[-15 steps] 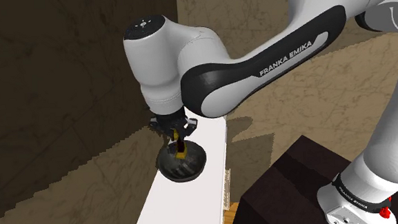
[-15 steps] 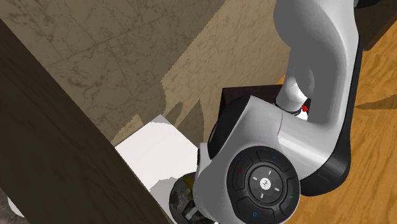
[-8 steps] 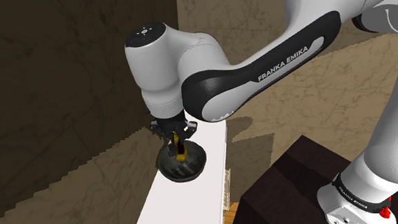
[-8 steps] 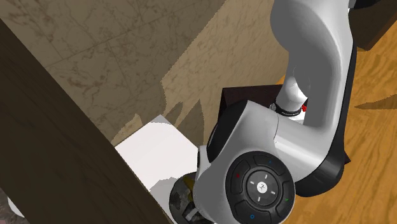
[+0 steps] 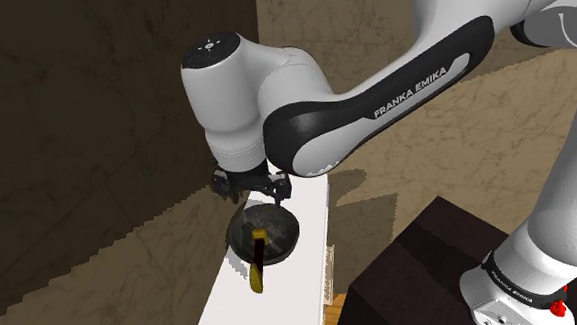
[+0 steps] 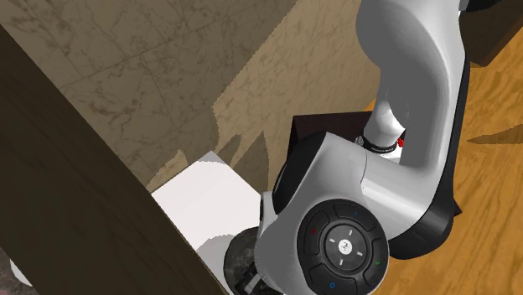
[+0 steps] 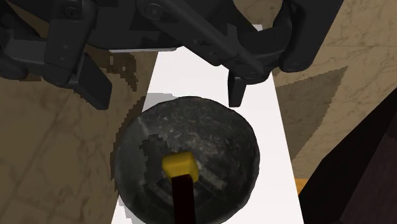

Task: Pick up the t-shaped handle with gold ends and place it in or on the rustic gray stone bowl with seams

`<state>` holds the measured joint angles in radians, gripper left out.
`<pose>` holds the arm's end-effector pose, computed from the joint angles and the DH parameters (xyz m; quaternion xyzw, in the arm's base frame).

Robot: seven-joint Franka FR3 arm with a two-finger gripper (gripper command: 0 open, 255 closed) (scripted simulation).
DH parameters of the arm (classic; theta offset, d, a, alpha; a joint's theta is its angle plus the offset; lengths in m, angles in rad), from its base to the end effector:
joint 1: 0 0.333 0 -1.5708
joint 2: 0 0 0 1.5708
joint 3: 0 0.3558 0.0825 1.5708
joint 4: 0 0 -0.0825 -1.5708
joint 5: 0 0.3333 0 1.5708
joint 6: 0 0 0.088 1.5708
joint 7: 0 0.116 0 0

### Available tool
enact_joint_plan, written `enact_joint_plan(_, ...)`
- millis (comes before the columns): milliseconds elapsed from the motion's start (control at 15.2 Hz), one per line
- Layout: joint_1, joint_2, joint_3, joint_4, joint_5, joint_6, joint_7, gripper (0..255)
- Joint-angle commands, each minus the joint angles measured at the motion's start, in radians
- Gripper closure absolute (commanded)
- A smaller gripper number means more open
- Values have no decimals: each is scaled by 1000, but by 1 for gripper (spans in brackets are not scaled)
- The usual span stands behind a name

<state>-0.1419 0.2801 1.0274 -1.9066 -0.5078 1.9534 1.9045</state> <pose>0.4067 0.3732 0.4624 0.9121 -0.3931 0.1027 0.0557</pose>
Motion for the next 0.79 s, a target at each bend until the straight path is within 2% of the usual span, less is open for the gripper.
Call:
enact_joint_plan(0, -2, -14, 10, 20, 17, -26, -11, 0)
enact_joint_plan(198, -2, -45, 31, 83, 57, -102, -36, 0)
enact_joint_plan(726, -2, -45, 31, 83, 57, -102, -36, 0)
